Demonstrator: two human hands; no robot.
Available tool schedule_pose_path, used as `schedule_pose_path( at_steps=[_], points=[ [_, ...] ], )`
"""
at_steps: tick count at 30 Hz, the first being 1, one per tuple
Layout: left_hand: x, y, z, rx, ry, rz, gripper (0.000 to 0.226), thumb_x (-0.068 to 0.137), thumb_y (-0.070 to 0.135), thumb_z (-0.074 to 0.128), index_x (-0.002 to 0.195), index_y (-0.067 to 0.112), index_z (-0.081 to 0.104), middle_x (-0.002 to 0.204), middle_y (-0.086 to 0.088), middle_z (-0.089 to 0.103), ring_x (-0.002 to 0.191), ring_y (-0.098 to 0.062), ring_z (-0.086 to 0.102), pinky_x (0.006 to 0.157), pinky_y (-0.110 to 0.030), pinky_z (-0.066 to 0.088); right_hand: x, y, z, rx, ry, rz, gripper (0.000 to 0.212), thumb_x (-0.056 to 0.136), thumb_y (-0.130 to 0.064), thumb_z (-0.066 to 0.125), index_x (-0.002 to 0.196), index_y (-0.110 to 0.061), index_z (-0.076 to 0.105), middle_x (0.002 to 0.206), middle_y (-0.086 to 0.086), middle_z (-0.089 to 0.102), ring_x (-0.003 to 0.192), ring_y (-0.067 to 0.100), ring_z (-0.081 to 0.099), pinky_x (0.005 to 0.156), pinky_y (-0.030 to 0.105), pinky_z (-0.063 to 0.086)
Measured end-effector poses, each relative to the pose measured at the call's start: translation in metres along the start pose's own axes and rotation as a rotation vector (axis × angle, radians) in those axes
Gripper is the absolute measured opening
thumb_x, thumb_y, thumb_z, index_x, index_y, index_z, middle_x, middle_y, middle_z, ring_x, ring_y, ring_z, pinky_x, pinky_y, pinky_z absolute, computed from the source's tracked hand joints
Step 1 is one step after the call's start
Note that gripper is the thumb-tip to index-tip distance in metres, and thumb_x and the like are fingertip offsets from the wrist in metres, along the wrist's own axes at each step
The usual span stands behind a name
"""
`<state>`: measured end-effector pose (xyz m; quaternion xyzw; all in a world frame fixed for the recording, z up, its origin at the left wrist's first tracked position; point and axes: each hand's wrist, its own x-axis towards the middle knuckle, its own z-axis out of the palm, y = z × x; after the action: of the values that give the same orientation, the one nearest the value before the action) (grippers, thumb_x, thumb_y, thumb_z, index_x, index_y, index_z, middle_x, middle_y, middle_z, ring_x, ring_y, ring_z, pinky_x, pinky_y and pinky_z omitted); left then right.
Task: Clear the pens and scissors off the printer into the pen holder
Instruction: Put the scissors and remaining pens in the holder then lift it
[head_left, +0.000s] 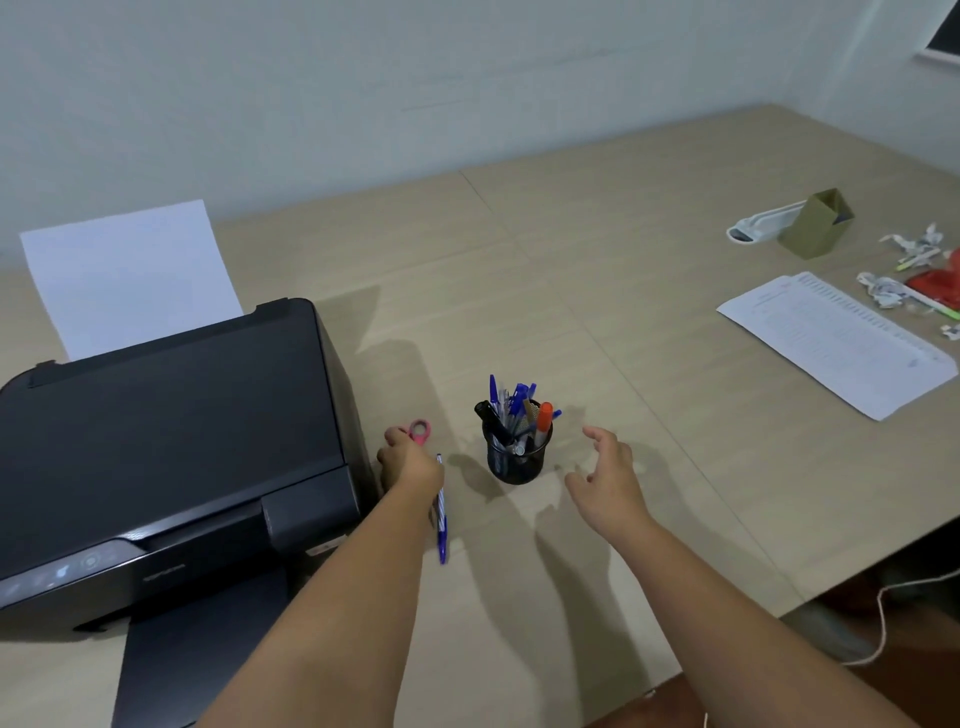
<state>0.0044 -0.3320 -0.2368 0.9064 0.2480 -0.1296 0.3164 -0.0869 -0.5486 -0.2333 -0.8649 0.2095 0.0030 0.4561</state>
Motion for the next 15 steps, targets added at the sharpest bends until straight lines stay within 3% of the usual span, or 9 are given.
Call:
schedule_pose_path(
  at_steps=[4, 6, 8, 12, 15],
  points=[
    [0.004, 0.009, -0.007, -0.372, -0.037, -0.121, 0.063, 0.083, 0.013, 0.072, 0.134, 0.001, 0.037, 0.119, -0.020, 0.058, 0.092, -0.030, 0.057, 0.072, -0.032, 0.047, -0.001, -0.009, 0.001, 0.044, 0.052, -0.024, 0.057, 0.083, -0.010, 0.059, 0.135, -0.023, 0.041, 0.137, 0.006, 0.039, 0.067, 0.005, 0.053, 0.072, 0.024, 0.039],
    [0.002, 0.012, -0.011, -0.482, -0.134, -0.165, 0.052, 0.082, 0.012, 0.071, 0.128, -0.005, 0.053, 0.102, -0.019, 0.062, 0.077, -0.027, 0.058, 0.070, -0.034, 0.052, -0.001, -0.021, 0.000, 0.092, 0.116, -0.067, 0.051, 0.082, -0.006, 0.057, 0.130, -0.023, 0.047, 0.132, 0.002, 0.043, 0.068, 0.003, 0.053, 0.063, 0.015, 0.039],
    [-0.007, 0.017, -0.014, -0.638, -0.211, -0.158, 0.039, 0.087, 0.003, 0.064, 0.125, -0.001, 0.062, 0.094, -0.018, 0.066, 0.065, -0.021, 0.050, 0.059, -0.030, 0.043, 0.000, -0.039, -0.002, 0.150, 0.197, -0.149, 0.045, 0.081, -0.003, 0.054, 0.121, -0.025, 0.053, 0.124, -0.002, 0.046, 0.072, 0.000, 0.052, 0.062, 0.005, 0.037],
    [-0.038, 0.025, -0.027, -1.006, -0.337, -0.013, 0.030, 0.091, -0.009, 0.056, 0.118, 0.001, 0.064, 0.076, -0.004, 0.062, 0.063, -0.011, 0.051, 0.061, -0.022, 0.042, 0.007, -0.076, -0.005, 0.248, 0.244, -0.260, 0.037, 0.081, -0.004, 0.053, 0.110, -0.025, 0.057, 0.111, -0.006, 0.051, 0.072, -0.003, 0.052, 0.065, 0.012, 0.040],
    [-0.060, 0.028, -0.041, -1.060, -0.444, 0.146, 0.027, 0.090, -0.013, 0.057, 0.106, 0.008, 0.065, 0.069, 0.002, 0.064, 0.054, -0.003, 0.059, 0.056, -0.014, 0.048, 0.016, -0.103, -0.003, 0.323, 0.072, -0.206, 0.033, 0.085, -0.018, 0.061, 0.115, -0.027, 0.055, 0.100, -0.005, 0.058, 0.068, 0.001, 0.053, 0.066, 0.021, 0.043]
  ],
)
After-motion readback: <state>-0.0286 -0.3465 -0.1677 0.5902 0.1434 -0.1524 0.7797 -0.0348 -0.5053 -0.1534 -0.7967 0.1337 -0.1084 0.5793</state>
